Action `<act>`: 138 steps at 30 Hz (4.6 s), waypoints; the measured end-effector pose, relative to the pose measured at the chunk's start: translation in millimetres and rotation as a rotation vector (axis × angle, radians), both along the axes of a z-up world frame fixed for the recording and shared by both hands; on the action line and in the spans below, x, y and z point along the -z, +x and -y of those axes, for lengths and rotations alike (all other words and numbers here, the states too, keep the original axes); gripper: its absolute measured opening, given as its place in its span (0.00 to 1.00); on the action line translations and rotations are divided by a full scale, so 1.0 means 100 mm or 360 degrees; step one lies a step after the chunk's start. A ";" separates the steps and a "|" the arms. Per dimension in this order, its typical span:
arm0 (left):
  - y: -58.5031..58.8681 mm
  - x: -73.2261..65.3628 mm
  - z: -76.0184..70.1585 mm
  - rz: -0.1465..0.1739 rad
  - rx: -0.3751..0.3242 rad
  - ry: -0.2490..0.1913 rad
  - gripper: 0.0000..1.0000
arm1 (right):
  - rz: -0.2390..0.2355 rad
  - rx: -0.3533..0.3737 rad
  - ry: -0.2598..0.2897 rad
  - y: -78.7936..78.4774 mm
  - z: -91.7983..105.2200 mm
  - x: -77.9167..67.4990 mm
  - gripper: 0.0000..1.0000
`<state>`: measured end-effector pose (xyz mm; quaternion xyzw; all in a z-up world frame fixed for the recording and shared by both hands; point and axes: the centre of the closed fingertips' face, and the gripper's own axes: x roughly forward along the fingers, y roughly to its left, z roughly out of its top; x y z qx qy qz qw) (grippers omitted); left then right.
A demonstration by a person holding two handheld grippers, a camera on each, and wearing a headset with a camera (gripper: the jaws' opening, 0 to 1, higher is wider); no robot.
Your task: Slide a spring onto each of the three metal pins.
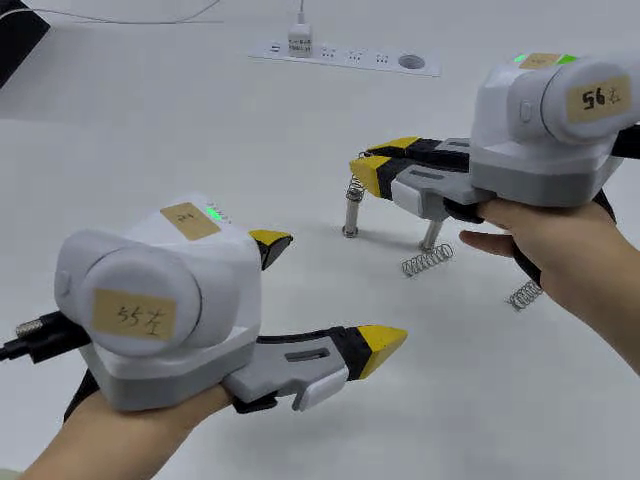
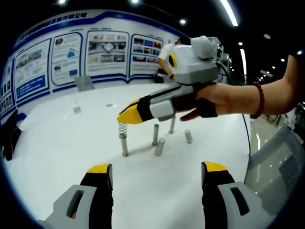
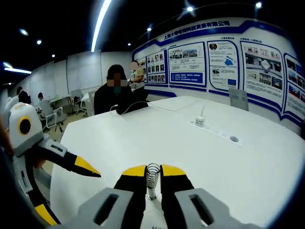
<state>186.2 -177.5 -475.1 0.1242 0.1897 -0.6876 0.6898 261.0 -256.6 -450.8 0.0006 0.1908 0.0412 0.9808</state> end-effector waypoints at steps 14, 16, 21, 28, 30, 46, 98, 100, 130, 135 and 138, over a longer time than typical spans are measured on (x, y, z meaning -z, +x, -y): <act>-0.01 -0.02 0.00 -0.0007 0.0004 -0.0010 0.77 | -0.0089 -0.0060 -0.0187 0.01 -0.11 0.17 0.12; -0.01 -0.02 0.00 -0.0005 0.0005 -0.0008 0.77 | -0.0104 -0.0054 -0.0191 0.01 -0.10 0.20 0.12; 0.00 -0.03 0.00 -0.0003 0.0002 -0.0012 0.76 | -0.0139 -0.0049 -0.0193 0.01 -0.09 0.27 0.12; 0.00 -0.03 0.00 0.0006 0.0006 -0.0009 0.76 | -0.0185 -0.0034 -0.0190 0.01 -0.08 0.38 0.12; 0.00 -0.03 0.00 0.0008 0.0007 -0.0008 0.76 | -0.0199 -0.0036 -0.0190 0.00 -0.09 0.40 0.12; 0.01 -0.03 0.00 0.0014 0.0006 -0.0006 0.75 | -0.0259 0.0001 -0.0185 -0.01 -0.03 0.45 0.12; -0.03 0.04 0.48 0.0271 0.0216 0.0066 0.51 | -0.0057 0.0274 0.0104 -0.95 0.25 -0.24 0.44; -0.03 0.07 0.52 0.0268 0.0224 0.0077 0.48 | -0.0056 0.0290 0.0105 -1.00 0.27 -0.23 0.45; -0.10 0.54 0.91 0.0241 0.0316 0.0248 0.24 | -0.0100 0.0412 0.0110 -1.51 0.38 -0.03 0.50; -0.10 0.60 0.94 0.0215 0.0330 0.0268 0.19 | -0.0105 0.0437 0.0108 -1.55 0.42 -0.03 0.50; -0.10 0.63 0.95 0.0227 0.0345 0.0280 0.16 | -0.0106 0.0447 0.0107 -1.58 0.43 -0.02 0.50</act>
